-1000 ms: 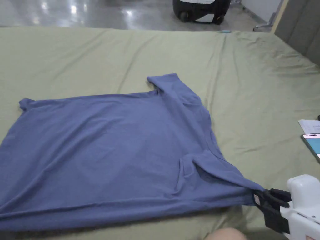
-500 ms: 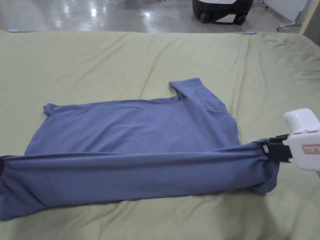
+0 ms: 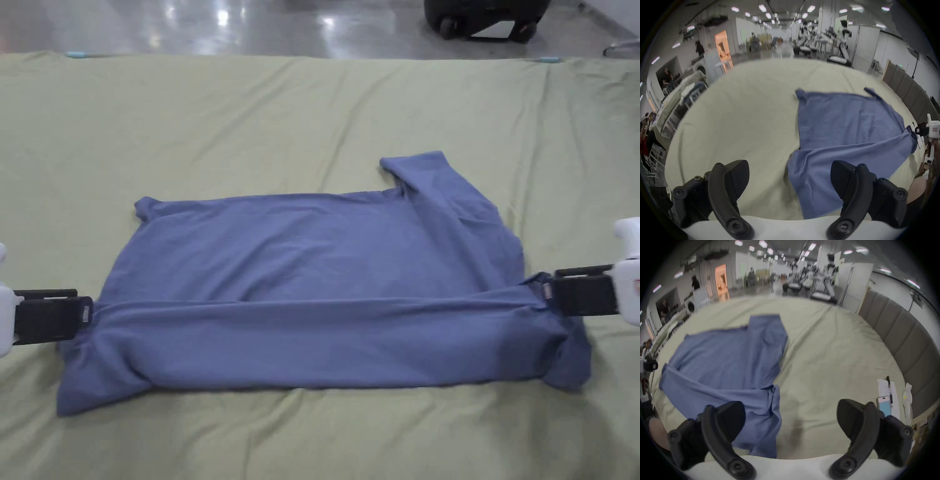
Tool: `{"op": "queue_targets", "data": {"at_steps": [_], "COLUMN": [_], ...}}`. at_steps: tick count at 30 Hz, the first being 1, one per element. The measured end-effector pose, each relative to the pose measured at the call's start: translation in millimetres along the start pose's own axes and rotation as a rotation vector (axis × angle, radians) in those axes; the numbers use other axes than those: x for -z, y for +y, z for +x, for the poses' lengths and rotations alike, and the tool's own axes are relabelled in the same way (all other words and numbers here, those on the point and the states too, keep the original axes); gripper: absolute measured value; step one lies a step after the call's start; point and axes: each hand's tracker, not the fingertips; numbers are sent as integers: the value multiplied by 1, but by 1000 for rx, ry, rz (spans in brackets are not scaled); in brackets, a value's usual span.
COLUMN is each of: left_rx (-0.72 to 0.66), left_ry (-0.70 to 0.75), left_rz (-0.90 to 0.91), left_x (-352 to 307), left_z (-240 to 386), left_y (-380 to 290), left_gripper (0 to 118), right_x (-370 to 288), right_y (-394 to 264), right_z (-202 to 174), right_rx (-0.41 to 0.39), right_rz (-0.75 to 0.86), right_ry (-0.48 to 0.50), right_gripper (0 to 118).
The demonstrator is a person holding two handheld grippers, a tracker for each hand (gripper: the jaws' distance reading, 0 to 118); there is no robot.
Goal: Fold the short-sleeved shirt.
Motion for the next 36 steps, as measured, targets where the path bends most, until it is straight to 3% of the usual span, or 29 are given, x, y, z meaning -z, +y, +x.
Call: {"op": "queue_targets", "data": {"at_steps": [2,3,4,5,6,7,10,12,15,16,17,19,20,22,23,24,25,27,28,33,36], "left_rx": [8,13,17,25,32,25,-62,-113,-114,-119,-126,-133,-144,-143,-126,-114,-115,-93,-73,6,46], "left_ry": [25,46,50,54,52,50,21,-53,-46,-42,-37,-37,-46,-39,-26,-18,-27,6,-18,-76,-17], "left_rz": [71,101,121,129,136,128,74,19,21,38,57,55,52,61,34,12,-9,-92,-63,-31,43], "left_x": [-40,-60,-76,-88,-99,-103,-105,-96,-76,-69,-63,-37,-27,-11,-3,6,14,29,22,-1,-17], "left_z": [7,7,12,18,25,32,37,38,41,41,40,39,37,39,40,40,39,44,45,57,56], "left_y": [-16,-29,-41,-53,-70,-85,-121,-133,-130,-126,-122,-105,-100,-90,-86,-83,-83,-86,-87,-81,-76], "left_gripper": [97,90,63,36,10,0,0,0,0,7,31,104,108,98,86,65,33,21,7,4,4], "right_x": [-31,-48,-62,-74,-81,-89,-100,-107,-118,-121,-122,-125,-126,-127,-127,-128,-127,-126,-124,-108,-86], "right_y": [-15,-25,-36,-47,-61,-73,-105,-116,-115,-115,-115,-108,-106,-105,-103,-101,-103,-102,-101,-102,-105], "right_z": [3,2,0,-4,-7,-15,-20,-25,-43,-45,-45,-49,-49,-44,-44,-44,-41,-38,-37,-38,-41], "right_rx": [46,59,59,46,33,27,58,55,29,15,12,26,35,36,33,31,31,36,40,40,-44], "right_rz": [66,91,112,131,130,136,121,105,92,97,101,102,101,109,109,109,110,107,103,68,0], "right_ry": [4,37,76,78,61,45,112,106,104,99,97,97,101,94,92,89,86,81,81,95,94], "right_gripper": [102,86,47,20,8,7,5,1,1,1,1,1,1,0,1,1,1,1,1,1,1]}}
